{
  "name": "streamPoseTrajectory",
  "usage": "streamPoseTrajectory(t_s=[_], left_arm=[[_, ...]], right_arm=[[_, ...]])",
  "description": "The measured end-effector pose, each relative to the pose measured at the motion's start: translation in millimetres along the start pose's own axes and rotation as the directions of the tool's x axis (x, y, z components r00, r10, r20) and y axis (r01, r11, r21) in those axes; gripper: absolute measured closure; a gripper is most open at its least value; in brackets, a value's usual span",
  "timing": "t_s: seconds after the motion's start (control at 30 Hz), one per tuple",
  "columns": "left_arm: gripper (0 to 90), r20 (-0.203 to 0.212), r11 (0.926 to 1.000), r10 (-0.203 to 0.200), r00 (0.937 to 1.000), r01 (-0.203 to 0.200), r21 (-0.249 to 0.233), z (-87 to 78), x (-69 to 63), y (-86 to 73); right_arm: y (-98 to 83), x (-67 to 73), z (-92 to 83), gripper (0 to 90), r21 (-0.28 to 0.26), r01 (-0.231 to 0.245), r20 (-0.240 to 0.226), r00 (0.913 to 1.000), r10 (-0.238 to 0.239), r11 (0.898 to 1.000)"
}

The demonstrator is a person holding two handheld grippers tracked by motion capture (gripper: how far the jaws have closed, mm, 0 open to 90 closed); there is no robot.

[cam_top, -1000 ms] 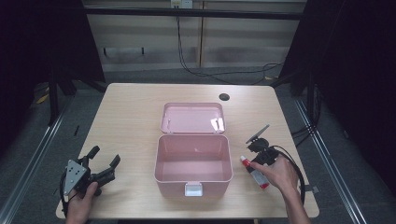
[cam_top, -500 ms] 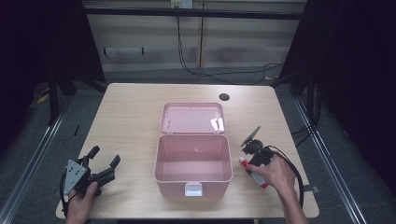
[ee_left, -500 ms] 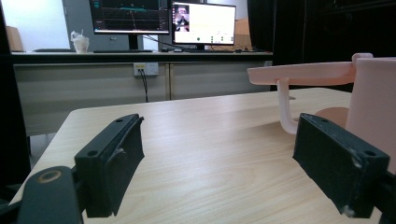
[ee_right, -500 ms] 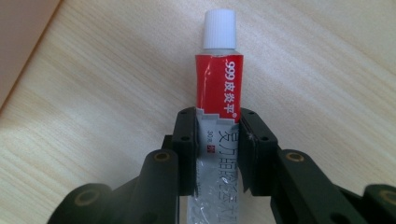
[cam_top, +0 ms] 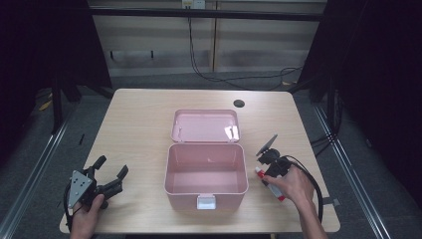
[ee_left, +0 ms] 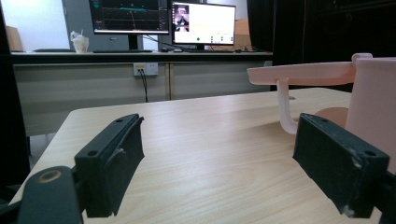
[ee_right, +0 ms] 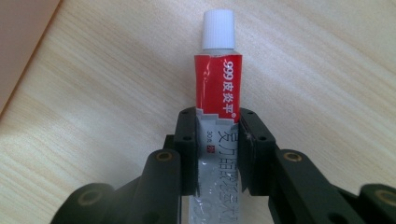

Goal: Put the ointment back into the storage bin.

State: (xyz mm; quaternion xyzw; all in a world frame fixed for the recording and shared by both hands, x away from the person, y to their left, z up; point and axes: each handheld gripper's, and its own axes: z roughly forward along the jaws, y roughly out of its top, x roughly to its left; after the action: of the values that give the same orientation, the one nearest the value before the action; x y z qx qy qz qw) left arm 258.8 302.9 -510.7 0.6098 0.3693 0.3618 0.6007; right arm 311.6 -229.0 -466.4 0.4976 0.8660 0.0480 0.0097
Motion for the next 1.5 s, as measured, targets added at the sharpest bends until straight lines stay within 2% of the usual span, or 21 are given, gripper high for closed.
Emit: streamPoseTrajectory(t_s=[0.17, 0.53, 0.73, 1.17, 1.4, 1.5], left_arm=[[15.7, 0.0, 1.0, 0.0, 1.0, 0.0, 0.0, 0.0, 0.0, 0.0], [15.7, 0.001, 1.0, 0.0, 1.0, 0.0, 0.0, 0.0, 0.0, 0.0], [15.7, 0.001, 1.0, 0.0, 1.0, 0.0, 0.0, 0.0, 0.1, 0.0], [15.7, 0.001, 1.0, 0.001, 1.0, -0.001, 0.0, 0.0, 0.0, 0.0], [15.7, 0.001, 1.0, 0.0, 1.0, 0.0, 0.0, 0.0, 0.0, 0.0], [15.7, 0.001, 1.0, 0.0, 1.0, 0.0, 0.0, 0.0, 0.0, 0.0]], right_arm=[[-0.6, -1.1, -0.6, 71.9, 0.002, -0.002, -0.008, 1.0, 0.002, 1.0], [-8.0, -5.3, -8.8, 71.9, -0.057, -0.024, -0.028, 0.9994, 0.023, 0.998], [-12.8, -5.7, -15.6, 71.9, -0.087, -0.038, -0.06, 0.9976, 0.033, 0.995], [-16.2, -5.9, -26.3, 71.8, -0.103, -0.017, -0.097, 0.9953, 0.007, 0.995], [-16.6, -2.9, -31.9, 71.8, -0.094, -0.005, -0.104, 0.9946, -0.005, 0.996], [-16.8, -2.4, -37.6, 71.8, -0.11, 0.004, -0.104, 0.9945, -0.015, 0.994]])
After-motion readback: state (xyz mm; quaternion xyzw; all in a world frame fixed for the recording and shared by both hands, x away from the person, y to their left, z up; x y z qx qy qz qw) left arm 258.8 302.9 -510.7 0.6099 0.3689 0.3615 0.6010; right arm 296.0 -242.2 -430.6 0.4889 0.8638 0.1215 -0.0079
